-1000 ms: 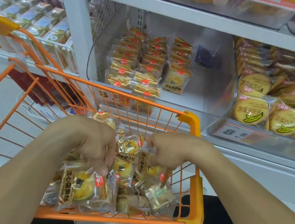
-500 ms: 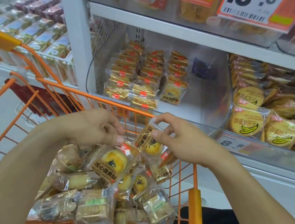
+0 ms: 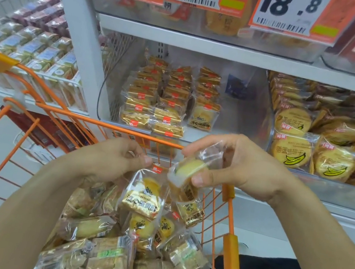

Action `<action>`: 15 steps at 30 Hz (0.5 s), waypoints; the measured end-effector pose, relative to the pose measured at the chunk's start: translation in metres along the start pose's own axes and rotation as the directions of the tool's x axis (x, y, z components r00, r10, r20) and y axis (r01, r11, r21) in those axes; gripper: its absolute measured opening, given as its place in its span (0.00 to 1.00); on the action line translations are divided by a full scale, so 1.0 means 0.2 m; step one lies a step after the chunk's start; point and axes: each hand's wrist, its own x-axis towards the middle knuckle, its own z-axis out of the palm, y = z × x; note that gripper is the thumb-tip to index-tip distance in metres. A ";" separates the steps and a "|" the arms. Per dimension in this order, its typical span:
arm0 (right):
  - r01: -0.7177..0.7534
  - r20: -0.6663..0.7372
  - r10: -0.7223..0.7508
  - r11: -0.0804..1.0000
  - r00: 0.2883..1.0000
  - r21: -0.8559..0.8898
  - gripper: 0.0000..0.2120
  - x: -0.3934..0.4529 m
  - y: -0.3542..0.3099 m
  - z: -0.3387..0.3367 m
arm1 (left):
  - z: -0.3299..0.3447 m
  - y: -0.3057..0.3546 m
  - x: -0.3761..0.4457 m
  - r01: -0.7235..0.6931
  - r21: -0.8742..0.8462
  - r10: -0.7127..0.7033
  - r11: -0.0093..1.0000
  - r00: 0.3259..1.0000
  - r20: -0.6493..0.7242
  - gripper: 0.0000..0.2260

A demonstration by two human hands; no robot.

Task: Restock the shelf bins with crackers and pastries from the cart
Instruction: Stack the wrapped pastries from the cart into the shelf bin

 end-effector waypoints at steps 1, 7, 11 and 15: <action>0.001 0.036 -0.001 1.000 0.999 -0.009 0.20 0.00 0.00 0.01 | 0.01 0.00 0.00 -0.005 -0.040 0.005 0.999 1.000 -0.003 0.14; -0.064 0.048 0.068 0.994 0.997 -0.086 0.29 0.03 0.03 0.07 | 0.09 0.03 0.00 -0.030 -0.111 0.026 0.993 0.999 -0.037 0.14; -0.095 -0.140 0.089 0.995 0.986 -0.036 0.26 0.08 0.07 0.15 | 0.10 0.04 0.01 -0.035 -0.215 0.023 0.976 0.998 -0.057 0.14; -0.069 -0.273 0.055 0.997 0.961 -0.042 0.27 0.11 0.10 0.20 | 0.11 0.07 0.00 -0.029 -0.340 -0.006 0.940 0.995 -0.103 0.19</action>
